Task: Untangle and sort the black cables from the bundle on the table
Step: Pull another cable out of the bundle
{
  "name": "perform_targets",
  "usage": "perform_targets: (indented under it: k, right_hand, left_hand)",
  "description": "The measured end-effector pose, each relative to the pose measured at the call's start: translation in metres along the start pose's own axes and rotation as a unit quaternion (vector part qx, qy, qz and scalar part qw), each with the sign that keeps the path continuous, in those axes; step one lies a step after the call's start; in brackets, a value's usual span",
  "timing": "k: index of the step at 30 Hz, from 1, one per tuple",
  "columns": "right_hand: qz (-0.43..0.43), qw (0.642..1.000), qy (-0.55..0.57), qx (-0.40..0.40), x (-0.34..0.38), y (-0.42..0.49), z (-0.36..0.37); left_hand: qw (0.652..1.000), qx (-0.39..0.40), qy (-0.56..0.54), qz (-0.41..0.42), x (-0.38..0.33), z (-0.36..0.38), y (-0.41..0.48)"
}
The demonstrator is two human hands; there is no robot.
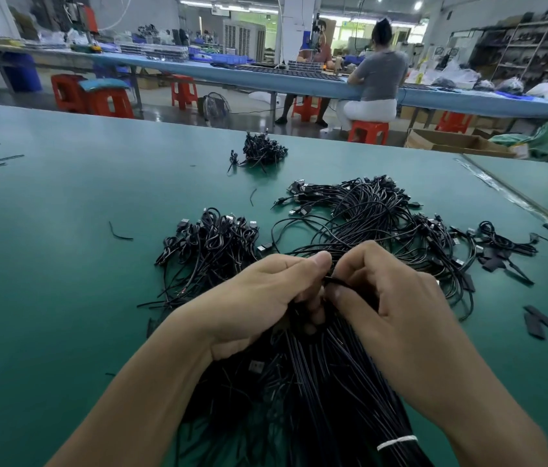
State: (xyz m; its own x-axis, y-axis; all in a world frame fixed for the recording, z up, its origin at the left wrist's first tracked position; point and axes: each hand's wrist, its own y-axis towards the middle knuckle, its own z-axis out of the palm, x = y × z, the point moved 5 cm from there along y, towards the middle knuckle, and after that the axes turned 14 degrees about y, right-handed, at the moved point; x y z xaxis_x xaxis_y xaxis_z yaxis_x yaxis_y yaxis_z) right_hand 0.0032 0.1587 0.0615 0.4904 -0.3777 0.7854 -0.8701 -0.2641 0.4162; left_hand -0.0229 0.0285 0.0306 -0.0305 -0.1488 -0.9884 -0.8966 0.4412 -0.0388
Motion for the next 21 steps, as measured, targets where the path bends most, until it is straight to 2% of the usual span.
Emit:
perform_targets:
  k: [5,9,16,21]
  right_hand:
    - [0.020,1.000,0.019,-0.002,-0.004,0.000,0.003]
    - [-0.013,0.997,0.054,-0.044,0.000,0.002,-0.004]
    - [-0.020,0.997,0.066,-0.031,0.001,0.001,-0.002]
    - [-0.021,0.995,0.072,-0.067,0.000,0.001,0.000]
  left_hand:
    - [0.998,-0.036,0.044,-0.001,-0.002,0.000,0.001]
    - [0.999,-0.026,0.019,-0.004,-0.003,0.000,0.002]
    - [0.992,0.044,-0.072,-0.095,0.006,0.000,-0.001]
    - [0.989,0.013,-0.043,-0.140,0.014,0.002,0.002]
